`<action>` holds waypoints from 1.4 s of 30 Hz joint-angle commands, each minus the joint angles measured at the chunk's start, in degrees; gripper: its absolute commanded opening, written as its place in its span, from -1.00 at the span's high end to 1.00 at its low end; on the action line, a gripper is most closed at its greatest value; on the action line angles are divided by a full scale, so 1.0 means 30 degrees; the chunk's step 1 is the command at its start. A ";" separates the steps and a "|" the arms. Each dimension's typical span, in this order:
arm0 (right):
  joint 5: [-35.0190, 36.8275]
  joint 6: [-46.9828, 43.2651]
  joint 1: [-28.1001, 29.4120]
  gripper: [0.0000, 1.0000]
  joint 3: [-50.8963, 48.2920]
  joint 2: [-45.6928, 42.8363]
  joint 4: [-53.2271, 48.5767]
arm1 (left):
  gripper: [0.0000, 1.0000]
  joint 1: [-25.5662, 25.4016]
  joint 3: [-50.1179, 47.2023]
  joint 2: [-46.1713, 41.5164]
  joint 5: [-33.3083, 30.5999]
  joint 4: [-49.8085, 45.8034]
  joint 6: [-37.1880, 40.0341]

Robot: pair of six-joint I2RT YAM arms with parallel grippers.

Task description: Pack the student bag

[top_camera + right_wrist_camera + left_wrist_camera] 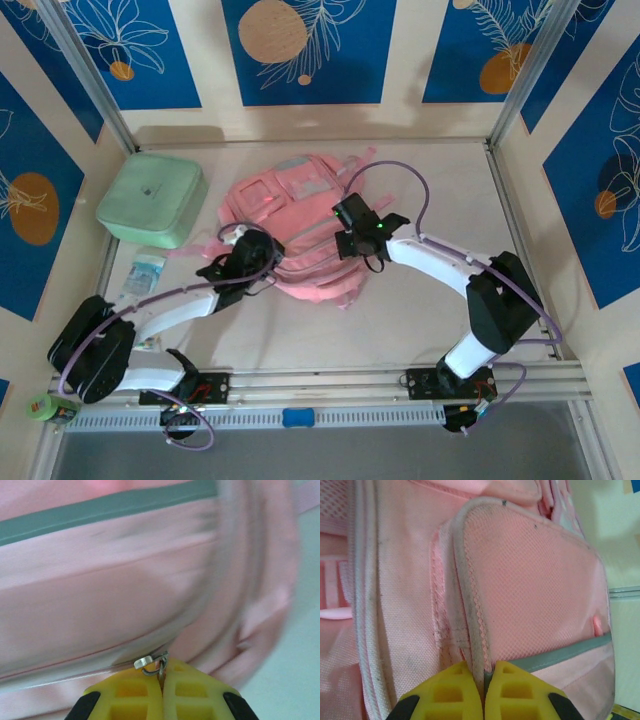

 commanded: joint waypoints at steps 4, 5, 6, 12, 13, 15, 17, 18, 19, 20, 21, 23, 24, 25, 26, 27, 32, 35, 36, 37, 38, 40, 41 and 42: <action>0.0470 0.0599 0.1347 1.00 -0.0740 -0.1469 -0.2238 | 1.00 0.5591 -0.0324 -0.2032 0.3577 -0.3848 0.6451; 0.0321 0.0841 0.1607 1.00 -0.0698 -0.1452 -0.2309 | 1.00 0.6128 -0.0243 -0.2045 0.4451 -0.3865 0.7345; 0.0252 0.0953 0.1646 1.00 -0.0641 -0.1364 -0.2284 | 1.00 0.6541 -0.0061 -0.1977 0.5064 -0.4122 0.8005; 0.0722 0.0619 -0.0463 1.00 0.0272 -0.0353 -0.2179 | 1.00 0.7758 0.0604 -0.1309 0.5493 -0.5375 1.0666; 0.0586 0.0440 -0.0822 1.00 0.0677 -0.0026 -0.2225 | 1.00 0.7875 0.0688 -0.1154 0.5502 -0.5421 1.0904; 0.0402 -0.0063 -0.1429 1.00 0.1611 0.0939 -0.2470 | 1.00 0.8183 0.0891 -0.0715 0.5633 -0.5395 1.1352; 0.0493 -0.0348 -0.1710 1.00 0.2351 0.1619 -0.2691 | 1.00 0.8330 0.1079 -0.0436 0.5821 -0.5542 1.1671; 0.0330 -0.0295 -0.1770 1.00 0.2739 0.1808 -0.2925 | 1.00 0.8363 0.1149 -0.0399 0.5825 -0.5629 1.1833; 0.0072 -0.0287 -0.1746 1.00 0.2942 0.1833 -0.2969 | 1.00 0.8367 0.1170 -0.0427 0.5848 -0.5645 1.1979; -0.0162 -0.0423 -0.1616 1.00 0.2993 0.1805 -0.2849 | 1.00 0.8367 0.1151 -0.0502 0.5975 -0.5544 1.2153; -0.0118 -0.0469 -0.1499 0.98 0.3045 0.1802 -0.2864 | 1.00 0.8359 0.1152 -0.0584 0.6015 -0.5563 1.2287; -0.0367 -0.0475 -0.1568 0.96 0.3042 0.1670 -0.2984 | 1.00 0.8367 0.1289 -0.0705 0.6140 -0.5906 1.2463; -0.0940 -0.0581 -0.1706 0.84 0.2968 0.1460 -0.2985 | 1.00 0.8345 0.1398 -0.0756 0.6338 -0.6080 1.2555; -0.1365 -0.0663 -0.1771 0.66 0.2872 0.1140 -0.2985 | 0.94 0.8356 0.1511 -0.0843 0.6552 -0.6273 1.2667; -0.1530 -0.0708 -0.1760 0.47 0.2668 0.0655 -0.2985 | 0.73 0.8367 0.1625 -0.0977 0.6881 -0.6451 1.2767; -0.1586 -0.0718 -0.1774 0.33 0.2409 0.0021 -0.2984 | 0.60 0.8362 0.1703 -0.1220 0.7261 -0.6601 1.2894; -0.1612 -0.0478 -0.2957 -0.43 0.0747 -0.3048 -0.2678 | -0.06 0.8407 0.2080 -0.3798 0.6568 -0.8598 1.3220; -0.1543 -0.0004 -0.4724 -0.65 -0.0713 -0.4483 -0.1754 | -0.41 0.8550 0.2074 -0.5427 0.4441 -0.9628 1.3765; -0.1368 0.0194 -0.5310 -0.69 -0.1388 -0.4985 -0.1169 | -0.53 0.8603 0.2142 -0.5811 0.3382 -1.0161 1.4086; -0.1077 0.0248 -0.5860 -0.71 -0.2100 -0.5425 -0.0419 | -0.65 0.8662 0.2277 -0.6065 0.2271 -1.0697 1.4356; -0.0454 0.0438 -0.6463 -0.73 -0.2937 -0.5913 0.0432 | -0.79 0.8759 0.2373 -0.6282 0.0616 -1.1245 1.4700; 0.0282 0.0515 -0.7723 -0.76 -0.4656 -0.6662 0.2796 | -0.98 0.8936 0.2075 -0.6332 -0.2586 -1.1407 1.5162; 0.0501 0.0536 -0.8484 -0.78 -0.5527 -0.6900 0.4084 | -0.98 0.9195 0.1837 -0.6166 -0.3779 -1.1029 1.5610; 0.0925 0.0468 -0.9151 -0.82 -0.6412 -0.7051 0.5402 | -0.98 0.9377 0.1392 -0.5977 -0.4909 -1.0292 1.6363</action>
